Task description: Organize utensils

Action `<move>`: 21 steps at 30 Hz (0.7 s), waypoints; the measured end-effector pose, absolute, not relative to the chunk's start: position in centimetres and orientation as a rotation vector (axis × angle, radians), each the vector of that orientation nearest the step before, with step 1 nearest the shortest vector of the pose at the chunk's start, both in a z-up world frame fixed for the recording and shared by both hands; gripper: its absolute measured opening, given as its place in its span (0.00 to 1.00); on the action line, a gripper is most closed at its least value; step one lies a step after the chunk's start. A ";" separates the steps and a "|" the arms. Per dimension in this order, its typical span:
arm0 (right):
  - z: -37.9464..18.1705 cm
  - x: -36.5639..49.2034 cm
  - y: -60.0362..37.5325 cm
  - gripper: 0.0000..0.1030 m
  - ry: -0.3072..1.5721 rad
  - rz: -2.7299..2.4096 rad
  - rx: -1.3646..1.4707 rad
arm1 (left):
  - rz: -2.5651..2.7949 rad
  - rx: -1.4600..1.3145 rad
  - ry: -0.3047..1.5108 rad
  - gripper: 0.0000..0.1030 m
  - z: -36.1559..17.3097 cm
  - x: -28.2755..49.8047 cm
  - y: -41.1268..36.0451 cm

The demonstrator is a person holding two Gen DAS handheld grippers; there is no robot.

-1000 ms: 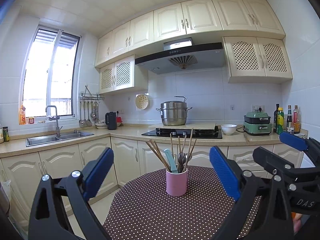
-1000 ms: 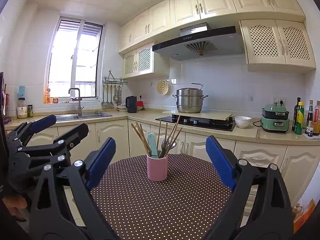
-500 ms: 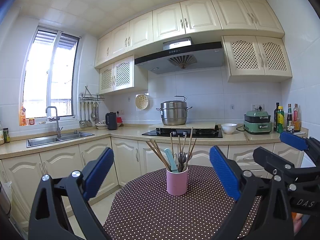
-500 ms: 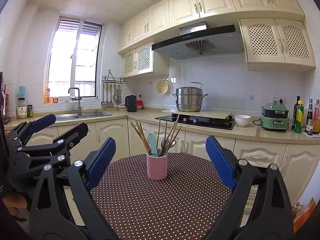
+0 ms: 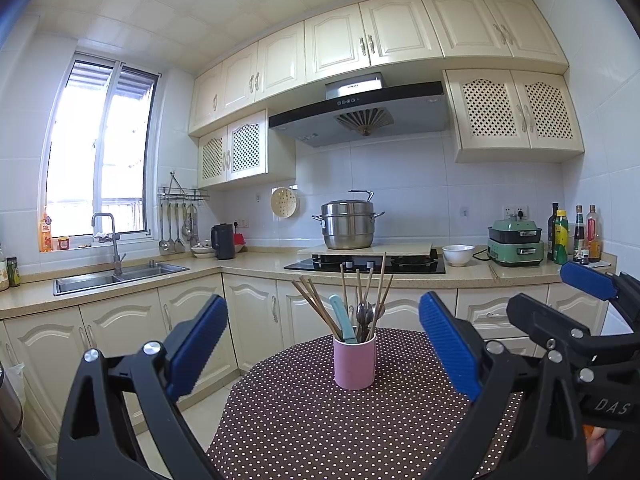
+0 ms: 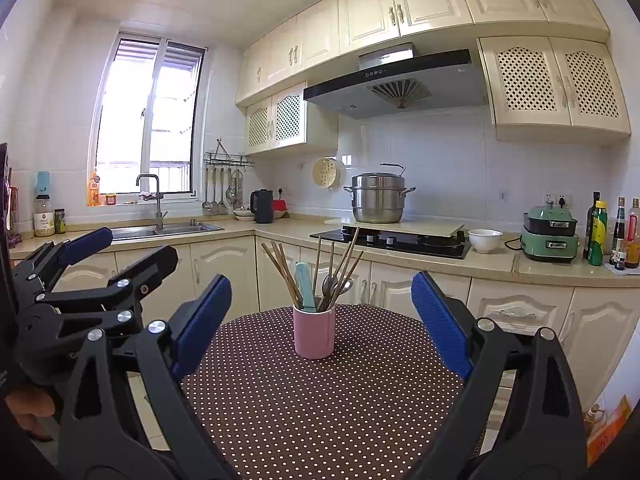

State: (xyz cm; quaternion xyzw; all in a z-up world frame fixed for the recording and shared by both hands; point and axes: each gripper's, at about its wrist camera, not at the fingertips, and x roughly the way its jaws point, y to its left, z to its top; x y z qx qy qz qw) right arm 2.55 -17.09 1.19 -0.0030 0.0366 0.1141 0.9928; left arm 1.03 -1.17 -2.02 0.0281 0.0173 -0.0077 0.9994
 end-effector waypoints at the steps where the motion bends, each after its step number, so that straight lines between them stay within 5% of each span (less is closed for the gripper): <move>1: 1.2 2.5 -17.0 0.87 0.074 0.228 -0.006 | -0.016 0.056 0.036 0.92 -2.0 1.1 -1.2; 21: 0.3 3.9 -17.1 0.87 0.091 0.231 0.006 | -0.014 0.066 0.047 0.92 -2.6 2.6 -1.1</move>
